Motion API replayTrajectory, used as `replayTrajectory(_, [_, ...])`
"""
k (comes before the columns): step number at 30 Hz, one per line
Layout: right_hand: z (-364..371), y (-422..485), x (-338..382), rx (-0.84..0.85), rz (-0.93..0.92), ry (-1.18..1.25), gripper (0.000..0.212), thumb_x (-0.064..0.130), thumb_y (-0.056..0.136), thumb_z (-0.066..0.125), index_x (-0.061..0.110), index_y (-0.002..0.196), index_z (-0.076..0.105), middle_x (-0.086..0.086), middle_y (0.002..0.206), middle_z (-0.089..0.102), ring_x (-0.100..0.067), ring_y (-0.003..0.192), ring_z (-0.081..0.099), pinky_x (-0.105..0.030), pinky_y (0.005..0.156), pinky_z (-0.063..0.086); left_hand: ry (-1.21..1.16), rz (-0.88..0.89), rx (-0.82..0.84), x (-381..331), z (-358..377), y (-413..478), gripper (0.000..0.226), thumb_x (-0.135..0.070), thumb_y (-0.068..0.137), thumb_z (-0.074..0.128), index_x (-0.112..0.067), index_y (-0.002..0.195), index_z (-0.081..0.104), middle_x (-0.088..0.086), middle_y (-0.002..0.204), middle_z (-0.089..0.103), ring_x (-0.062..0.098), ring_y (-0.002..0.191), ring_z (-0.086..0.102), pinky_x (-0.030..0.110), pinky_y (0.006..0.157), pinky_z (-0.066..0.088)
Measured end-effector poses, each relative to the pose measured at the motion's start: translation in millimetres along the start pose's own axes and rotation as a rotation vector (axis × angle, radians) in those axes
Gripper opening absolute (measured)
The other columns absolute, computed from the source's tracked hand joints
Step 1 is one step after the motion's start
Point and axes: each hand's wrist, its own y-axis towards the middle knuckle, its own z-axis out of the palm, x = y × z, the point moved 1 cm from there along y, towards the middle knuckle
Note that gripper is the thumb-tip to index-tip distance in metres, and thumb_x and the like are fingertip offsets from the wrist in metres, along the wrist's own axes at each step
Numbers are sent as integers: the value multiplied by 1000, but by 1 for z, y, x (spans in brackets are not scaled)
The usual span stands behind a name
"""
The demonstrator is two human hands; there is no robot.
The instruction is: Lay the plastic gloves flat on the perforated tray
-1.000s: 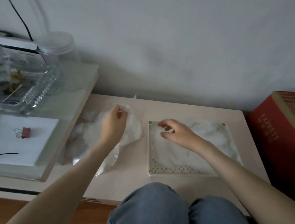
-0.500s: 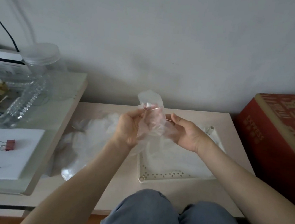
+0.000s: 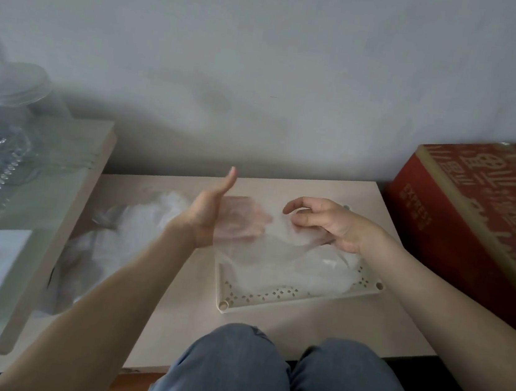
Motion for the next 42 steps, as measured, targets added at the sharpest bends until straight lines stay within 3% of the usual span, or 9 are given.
replayTrajectory(7, [-17,-8,-10,-118,30,47,10,23,93,58,18,101,61,2,77,61,-4,56,49,-16,44,34,409,0,57,19,12,17,7,-13,94,57,-8,89,56,12,92,73,21,71,70,28,65,59])
replayTrajectory(12, [-33,-9,-30,-22,262,-58,82,70,48,78,22,112,60,2,94,73,-9,58,37,-20,48,32,589,27,-8,30,15,25,11,-17,98,52,-8,95,57,15,89,72,20,61,68,29,61,56])
replayTrajectory(16, [-43,-5,-44,140,239,-159,122,76,45,78,-19,118,51,-6,108,72,-20,87,62,-21,62,50,721,83,-39,38,19,28,13,-19,99,51,-12,102,62,12,90,72,18,61,66,31,62,55])
replayTrajectory(19, [-37,-5,-44,246,232,-144,91,71,54,77,1,111,68,-10,120,67,-22,112,61,-38,99,46,684,92,23,39,21,28,17,-19,100,48,-20,106,64,10,90,73,18,63,67,25,58,55])
replayTrajectory(23, [-29,4,-42,165,118,104,52,41,71,76,10,112,70,-9,111,71,-22,110,62,-36,101,47,591,82,4,37,19,30,17,-19,99,50,-15,110,63,12,86,72,20,57,64,28,56,57])
replayTrajectory(27, [-25,14,-40,54,36,191,26,10,90,59,13,115,67,0,86,71,-19,87,69,-33,93,53,516,97,-149,37,13,31,14,-17,97,54,-6,101,62,11,77,70,17,45,57,27,48,54])
replayTrajectory(33, [-19,18,-44,45,160,-165,23,26,90,63,7,101,66,-15,93,68,-25,92,61,-26,88,47,425,142,-373,50,0,36,11,-7,94,57,1,99,63,8,74,56,4,42,54,21,42,49])
replayTrajectory(36, [-26,19,-52,-26,162,-169,27,27,86,69,5,99,62,-4,84,67,-17,86,61,-33,94,42,638,157,-454,54,-5,41,11,-8,95,53,-6,90,62,3,76,57,6,54,58,28,54,54])
replayTrajectory(42, [-38,17,-57,-112,139,14,14,10,88,65,8,79,54,-10,75,64,-13,61,63,-21,56,47,1087,198,-575,59,-7,50,21,-18,98,42,-6,112,53,11,98,64,28,86,62,33,68,48])
